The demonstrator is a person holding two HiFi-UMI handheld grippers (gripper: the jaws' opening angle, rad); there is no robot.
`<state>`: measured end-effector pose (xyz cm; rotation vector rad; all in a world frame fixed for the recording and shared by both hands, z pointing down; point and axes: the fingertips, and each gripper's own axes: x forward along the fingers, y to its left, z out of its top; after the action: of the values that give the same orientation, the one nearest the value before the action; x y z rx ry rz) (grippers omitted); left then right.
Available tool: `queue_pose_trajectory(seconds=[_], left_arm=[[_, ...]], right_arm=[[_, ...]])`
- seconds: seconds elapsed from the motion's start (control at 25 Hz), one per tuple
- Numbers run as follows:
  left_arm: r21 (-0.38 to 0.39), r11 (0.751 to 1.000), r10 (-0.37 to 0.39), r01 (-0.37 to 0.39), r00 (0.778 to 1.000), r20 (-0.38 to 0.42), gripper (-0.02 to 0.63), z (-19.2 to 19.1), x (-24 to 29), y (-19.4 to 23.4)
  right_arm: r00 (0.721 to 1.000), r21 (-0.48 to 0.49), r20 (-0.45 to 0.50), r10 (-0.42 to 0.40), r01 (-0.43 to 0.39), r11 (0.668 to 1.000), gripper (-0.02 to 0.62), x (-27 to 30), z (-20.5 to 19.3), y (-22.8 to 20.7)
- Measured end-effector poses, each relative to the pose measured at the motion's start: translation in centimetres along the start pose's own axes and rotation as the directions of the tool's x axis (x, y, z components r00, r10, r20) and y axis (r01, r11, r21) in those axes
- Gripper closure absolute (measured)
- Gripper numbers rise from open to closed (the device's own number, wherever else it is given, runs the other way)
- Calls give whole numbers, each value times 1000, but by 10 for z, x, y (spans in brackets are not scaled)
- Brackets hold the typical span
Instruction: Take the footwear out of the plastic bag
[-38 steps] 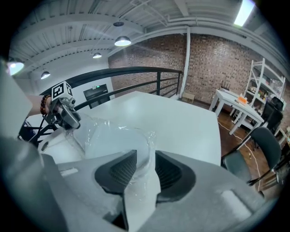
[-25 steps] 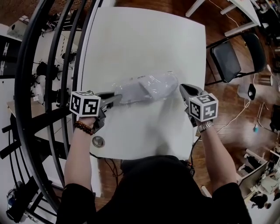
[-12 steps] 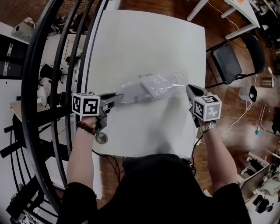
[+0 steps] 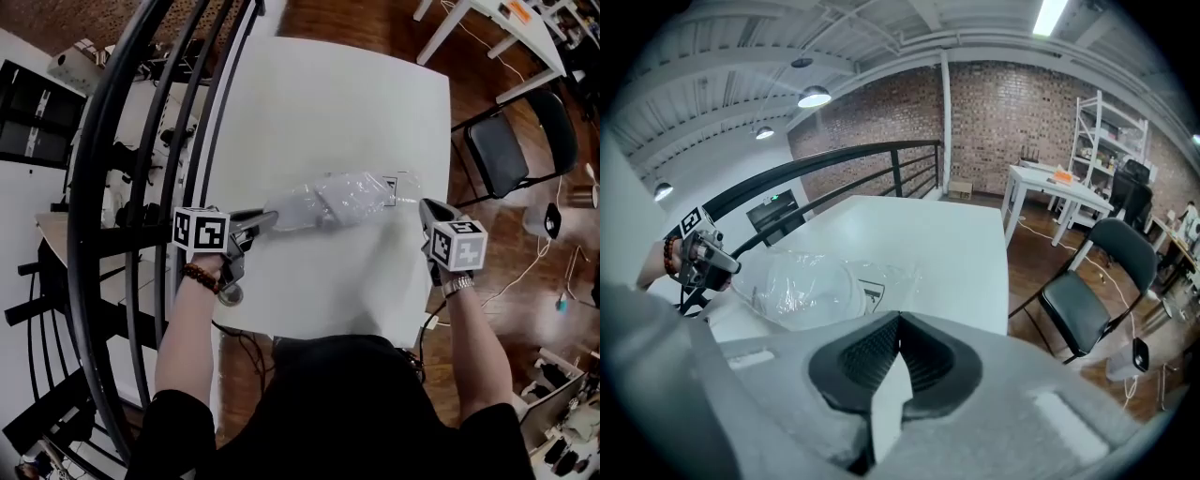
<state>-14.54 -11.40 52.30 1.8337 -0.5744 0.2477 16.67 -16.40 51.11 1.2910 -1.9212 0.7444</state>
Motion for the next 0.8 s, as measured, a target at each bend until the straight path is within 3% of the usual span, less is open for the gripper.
queue_pose_trajectory(seconds=[0.8], left_arm=[[-100, 994, 48, -35, 990, 130, 529, -5, -44, 17]], right_arm=[[997, 125, -18, -81, 83, 989, 603, -22, -34, -47]])
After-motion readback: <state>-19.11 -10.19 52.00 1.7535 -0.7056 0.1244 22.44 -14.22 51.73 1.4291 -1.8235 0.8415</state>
